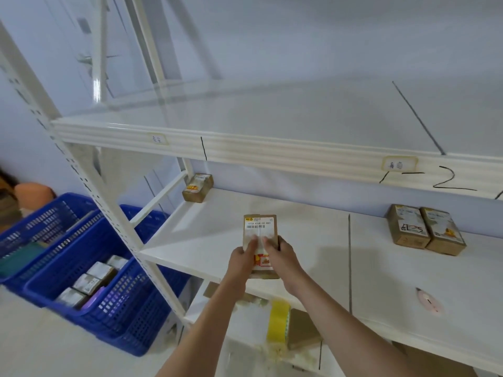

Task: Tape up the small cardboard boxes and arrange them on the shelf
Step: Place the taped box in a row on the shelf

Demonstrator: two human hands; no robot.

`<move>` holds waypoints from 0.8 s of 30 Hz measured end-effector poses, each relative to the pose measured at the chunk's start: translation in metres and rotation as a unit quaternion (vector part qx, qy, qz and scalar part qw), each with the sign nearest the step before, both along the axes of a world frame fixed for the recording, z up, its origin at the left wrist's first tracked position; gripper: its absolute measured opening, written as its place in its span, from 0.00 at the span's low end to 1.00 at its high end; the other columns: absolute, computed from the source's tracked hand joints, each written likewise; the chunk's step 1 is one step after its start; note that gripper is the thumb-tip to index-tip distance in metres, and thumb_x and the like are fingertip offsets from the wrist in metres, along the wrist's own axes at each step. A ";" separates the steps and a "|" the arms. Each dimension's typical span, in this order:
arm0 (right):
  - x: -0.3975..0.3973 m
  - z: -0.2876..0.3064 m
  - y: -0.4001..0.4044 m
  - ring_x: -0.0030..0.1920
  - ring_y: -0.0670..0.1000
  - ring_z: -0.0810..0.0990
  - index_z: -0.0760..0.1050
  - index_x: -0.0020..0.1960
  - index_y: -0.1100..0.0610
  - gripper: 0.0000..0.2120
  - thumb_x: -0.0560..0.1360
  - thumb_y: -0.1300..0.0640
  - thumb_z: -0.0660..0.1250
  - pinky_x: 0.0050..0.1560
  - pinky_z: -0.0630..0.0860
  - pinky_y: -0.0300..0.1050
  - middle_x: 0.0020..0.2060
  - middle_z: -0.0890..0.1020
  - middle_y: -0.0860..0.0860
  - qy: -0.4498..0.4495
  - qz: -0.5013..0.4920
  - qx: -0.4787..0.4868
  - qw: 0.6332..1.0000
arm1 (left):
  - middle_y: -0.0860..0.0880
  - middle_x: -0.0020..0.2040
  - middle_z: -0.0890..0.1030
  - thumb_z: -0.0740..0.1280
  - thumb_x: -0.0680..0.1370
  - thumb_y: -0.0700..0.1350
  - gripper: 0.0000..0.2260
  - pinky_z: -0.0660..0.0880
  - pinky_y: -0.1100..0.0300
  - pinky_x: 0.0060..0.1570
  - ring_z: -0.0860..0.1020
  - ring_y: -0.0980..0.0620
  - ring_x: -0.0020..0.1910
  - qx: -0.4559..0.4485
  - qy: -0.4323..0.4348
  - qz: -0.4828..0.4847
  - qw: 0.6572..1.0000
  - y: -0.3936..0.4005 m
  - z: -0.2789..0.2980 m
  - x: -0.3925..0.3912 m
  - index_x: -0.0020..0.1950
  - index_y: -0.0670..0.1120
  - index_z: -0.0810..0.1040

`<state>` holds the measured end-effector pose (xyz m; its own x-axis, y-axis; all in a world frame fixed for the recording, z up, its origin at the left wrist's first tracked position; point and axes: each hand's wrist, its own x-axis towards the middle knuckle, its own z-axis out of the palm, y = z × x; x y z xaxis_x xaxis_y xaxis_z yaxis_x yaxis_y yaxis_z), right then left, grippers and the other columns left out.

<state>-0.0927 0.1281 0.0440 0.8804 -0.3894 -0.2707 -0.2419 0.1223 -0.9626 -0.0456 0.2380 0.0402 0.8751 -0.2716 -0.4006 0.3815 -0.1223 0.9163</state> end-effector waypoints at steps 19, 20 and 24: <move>0.176 -0.044 0.106 0.43 0.47 0.82 0.66 0.64 0.51 0.16 0.81 0.44 0.63 0.32 0.74 0.40 0.53 0.81 0.49 0.135 -0.115 -0.038 0.983 | 0.49 0.52 0.81 0.60 0.81 0.63 0.21 0.77 0.62 0.32 0.83 0.51 0.45 0.027 0.049 -0.084 0.995 0.095 -0.049 0.185 0.66 0.52 0.63; 0.182 -0.046 0.110 0.43 0.46 0.81 0.63 0.63 0.51 0.18 0.81 0.43 0.64 0.32 0.74 0.40 0.54 0.80 0.50 0.148 -0.125 -0.041 0.980 | 0.48 0.56 0.79 0.62 0.81 0.63 0.22 0.77 0.63 0.32 0.83 0.51 0.47 0.021 0.039 -0.102 0.994 0.102 -0.051 0.192 0.69 0.55 0.59; 0.199 -0.061 0.119 0.46 0.51 0.80 0.59 0.60 0.53 0.21 0.80 0.40 0.63 0.39 0.76 0.45 0.53 0.78 0.53 0.198 -0.151 -0.053 0.967 | 0.47 0.70 0.65 0.71 0.79 0.53 0.26 0.77 0.70 0.39 0.77 0.55 0.54 0.089 -0.094 -0.210 0.969 0.127 -0.071 0.212 0.73 0.58 0.64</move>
